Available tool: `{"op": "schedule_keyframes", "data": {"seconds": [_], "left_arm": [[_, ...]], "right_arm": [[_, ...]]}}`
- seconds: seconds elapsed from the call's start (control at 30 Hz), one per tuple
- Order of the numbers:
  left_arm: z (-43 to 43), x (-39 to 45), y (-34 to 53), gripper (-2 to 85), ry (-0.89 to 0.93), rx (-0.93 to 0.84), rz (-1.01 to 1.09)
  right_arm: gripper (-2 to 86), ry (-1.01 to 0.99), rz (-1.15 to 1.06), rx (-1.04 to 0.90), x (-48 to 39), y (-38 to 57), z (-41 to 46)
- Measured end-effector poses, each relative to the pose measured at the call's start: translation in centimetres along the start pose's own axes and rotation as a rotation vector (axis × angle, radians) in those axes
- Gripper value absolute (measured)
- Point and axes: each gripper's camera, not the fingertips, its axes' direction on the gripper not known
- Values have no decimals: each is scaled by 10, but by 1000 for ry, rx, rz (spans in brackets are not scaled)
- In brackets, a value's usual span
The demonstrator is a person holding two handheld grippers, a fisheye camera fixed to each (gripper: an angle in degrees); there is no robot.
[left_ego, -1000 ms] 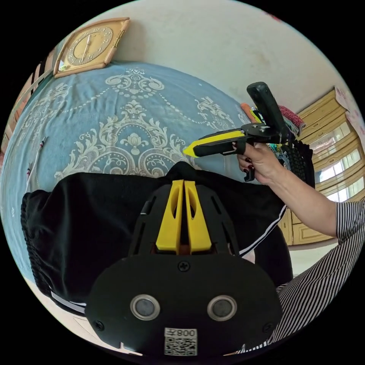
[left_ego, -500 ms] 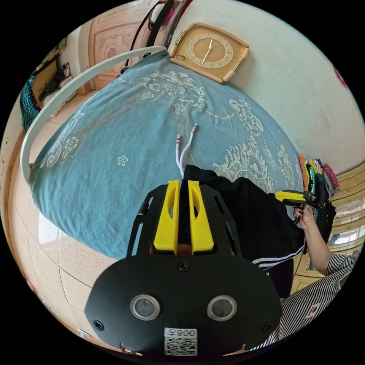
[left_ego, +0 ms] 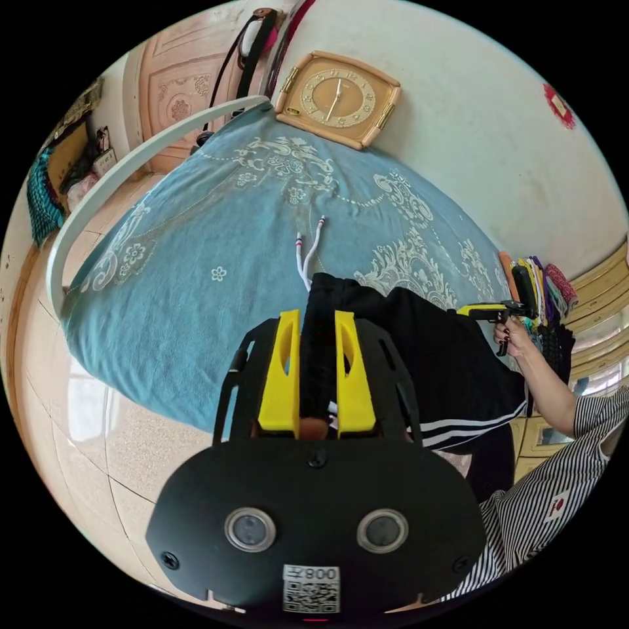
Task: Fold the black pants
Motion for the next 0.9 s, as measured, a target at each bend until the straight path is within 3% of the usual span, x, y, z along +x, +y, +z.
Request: {"op": "schedule_keyframes", "data": {"seconds": [0.13,0.27,0.6,0.9], "left_arm": [[24,-10,-9,66,81,-85,-28],[5,-9,1,15,65,3,-19],[30,-9,25,9,25,37,-132],[44,68,-2,43,-129,163,28]], "right_arm": [[3,24,-8,2,1,0,-6],[3,37,-5,-6,6,-1,-11],[2,-32,84,36,31,11,-26],[14,-135,106,166,40,34,-62]]}}
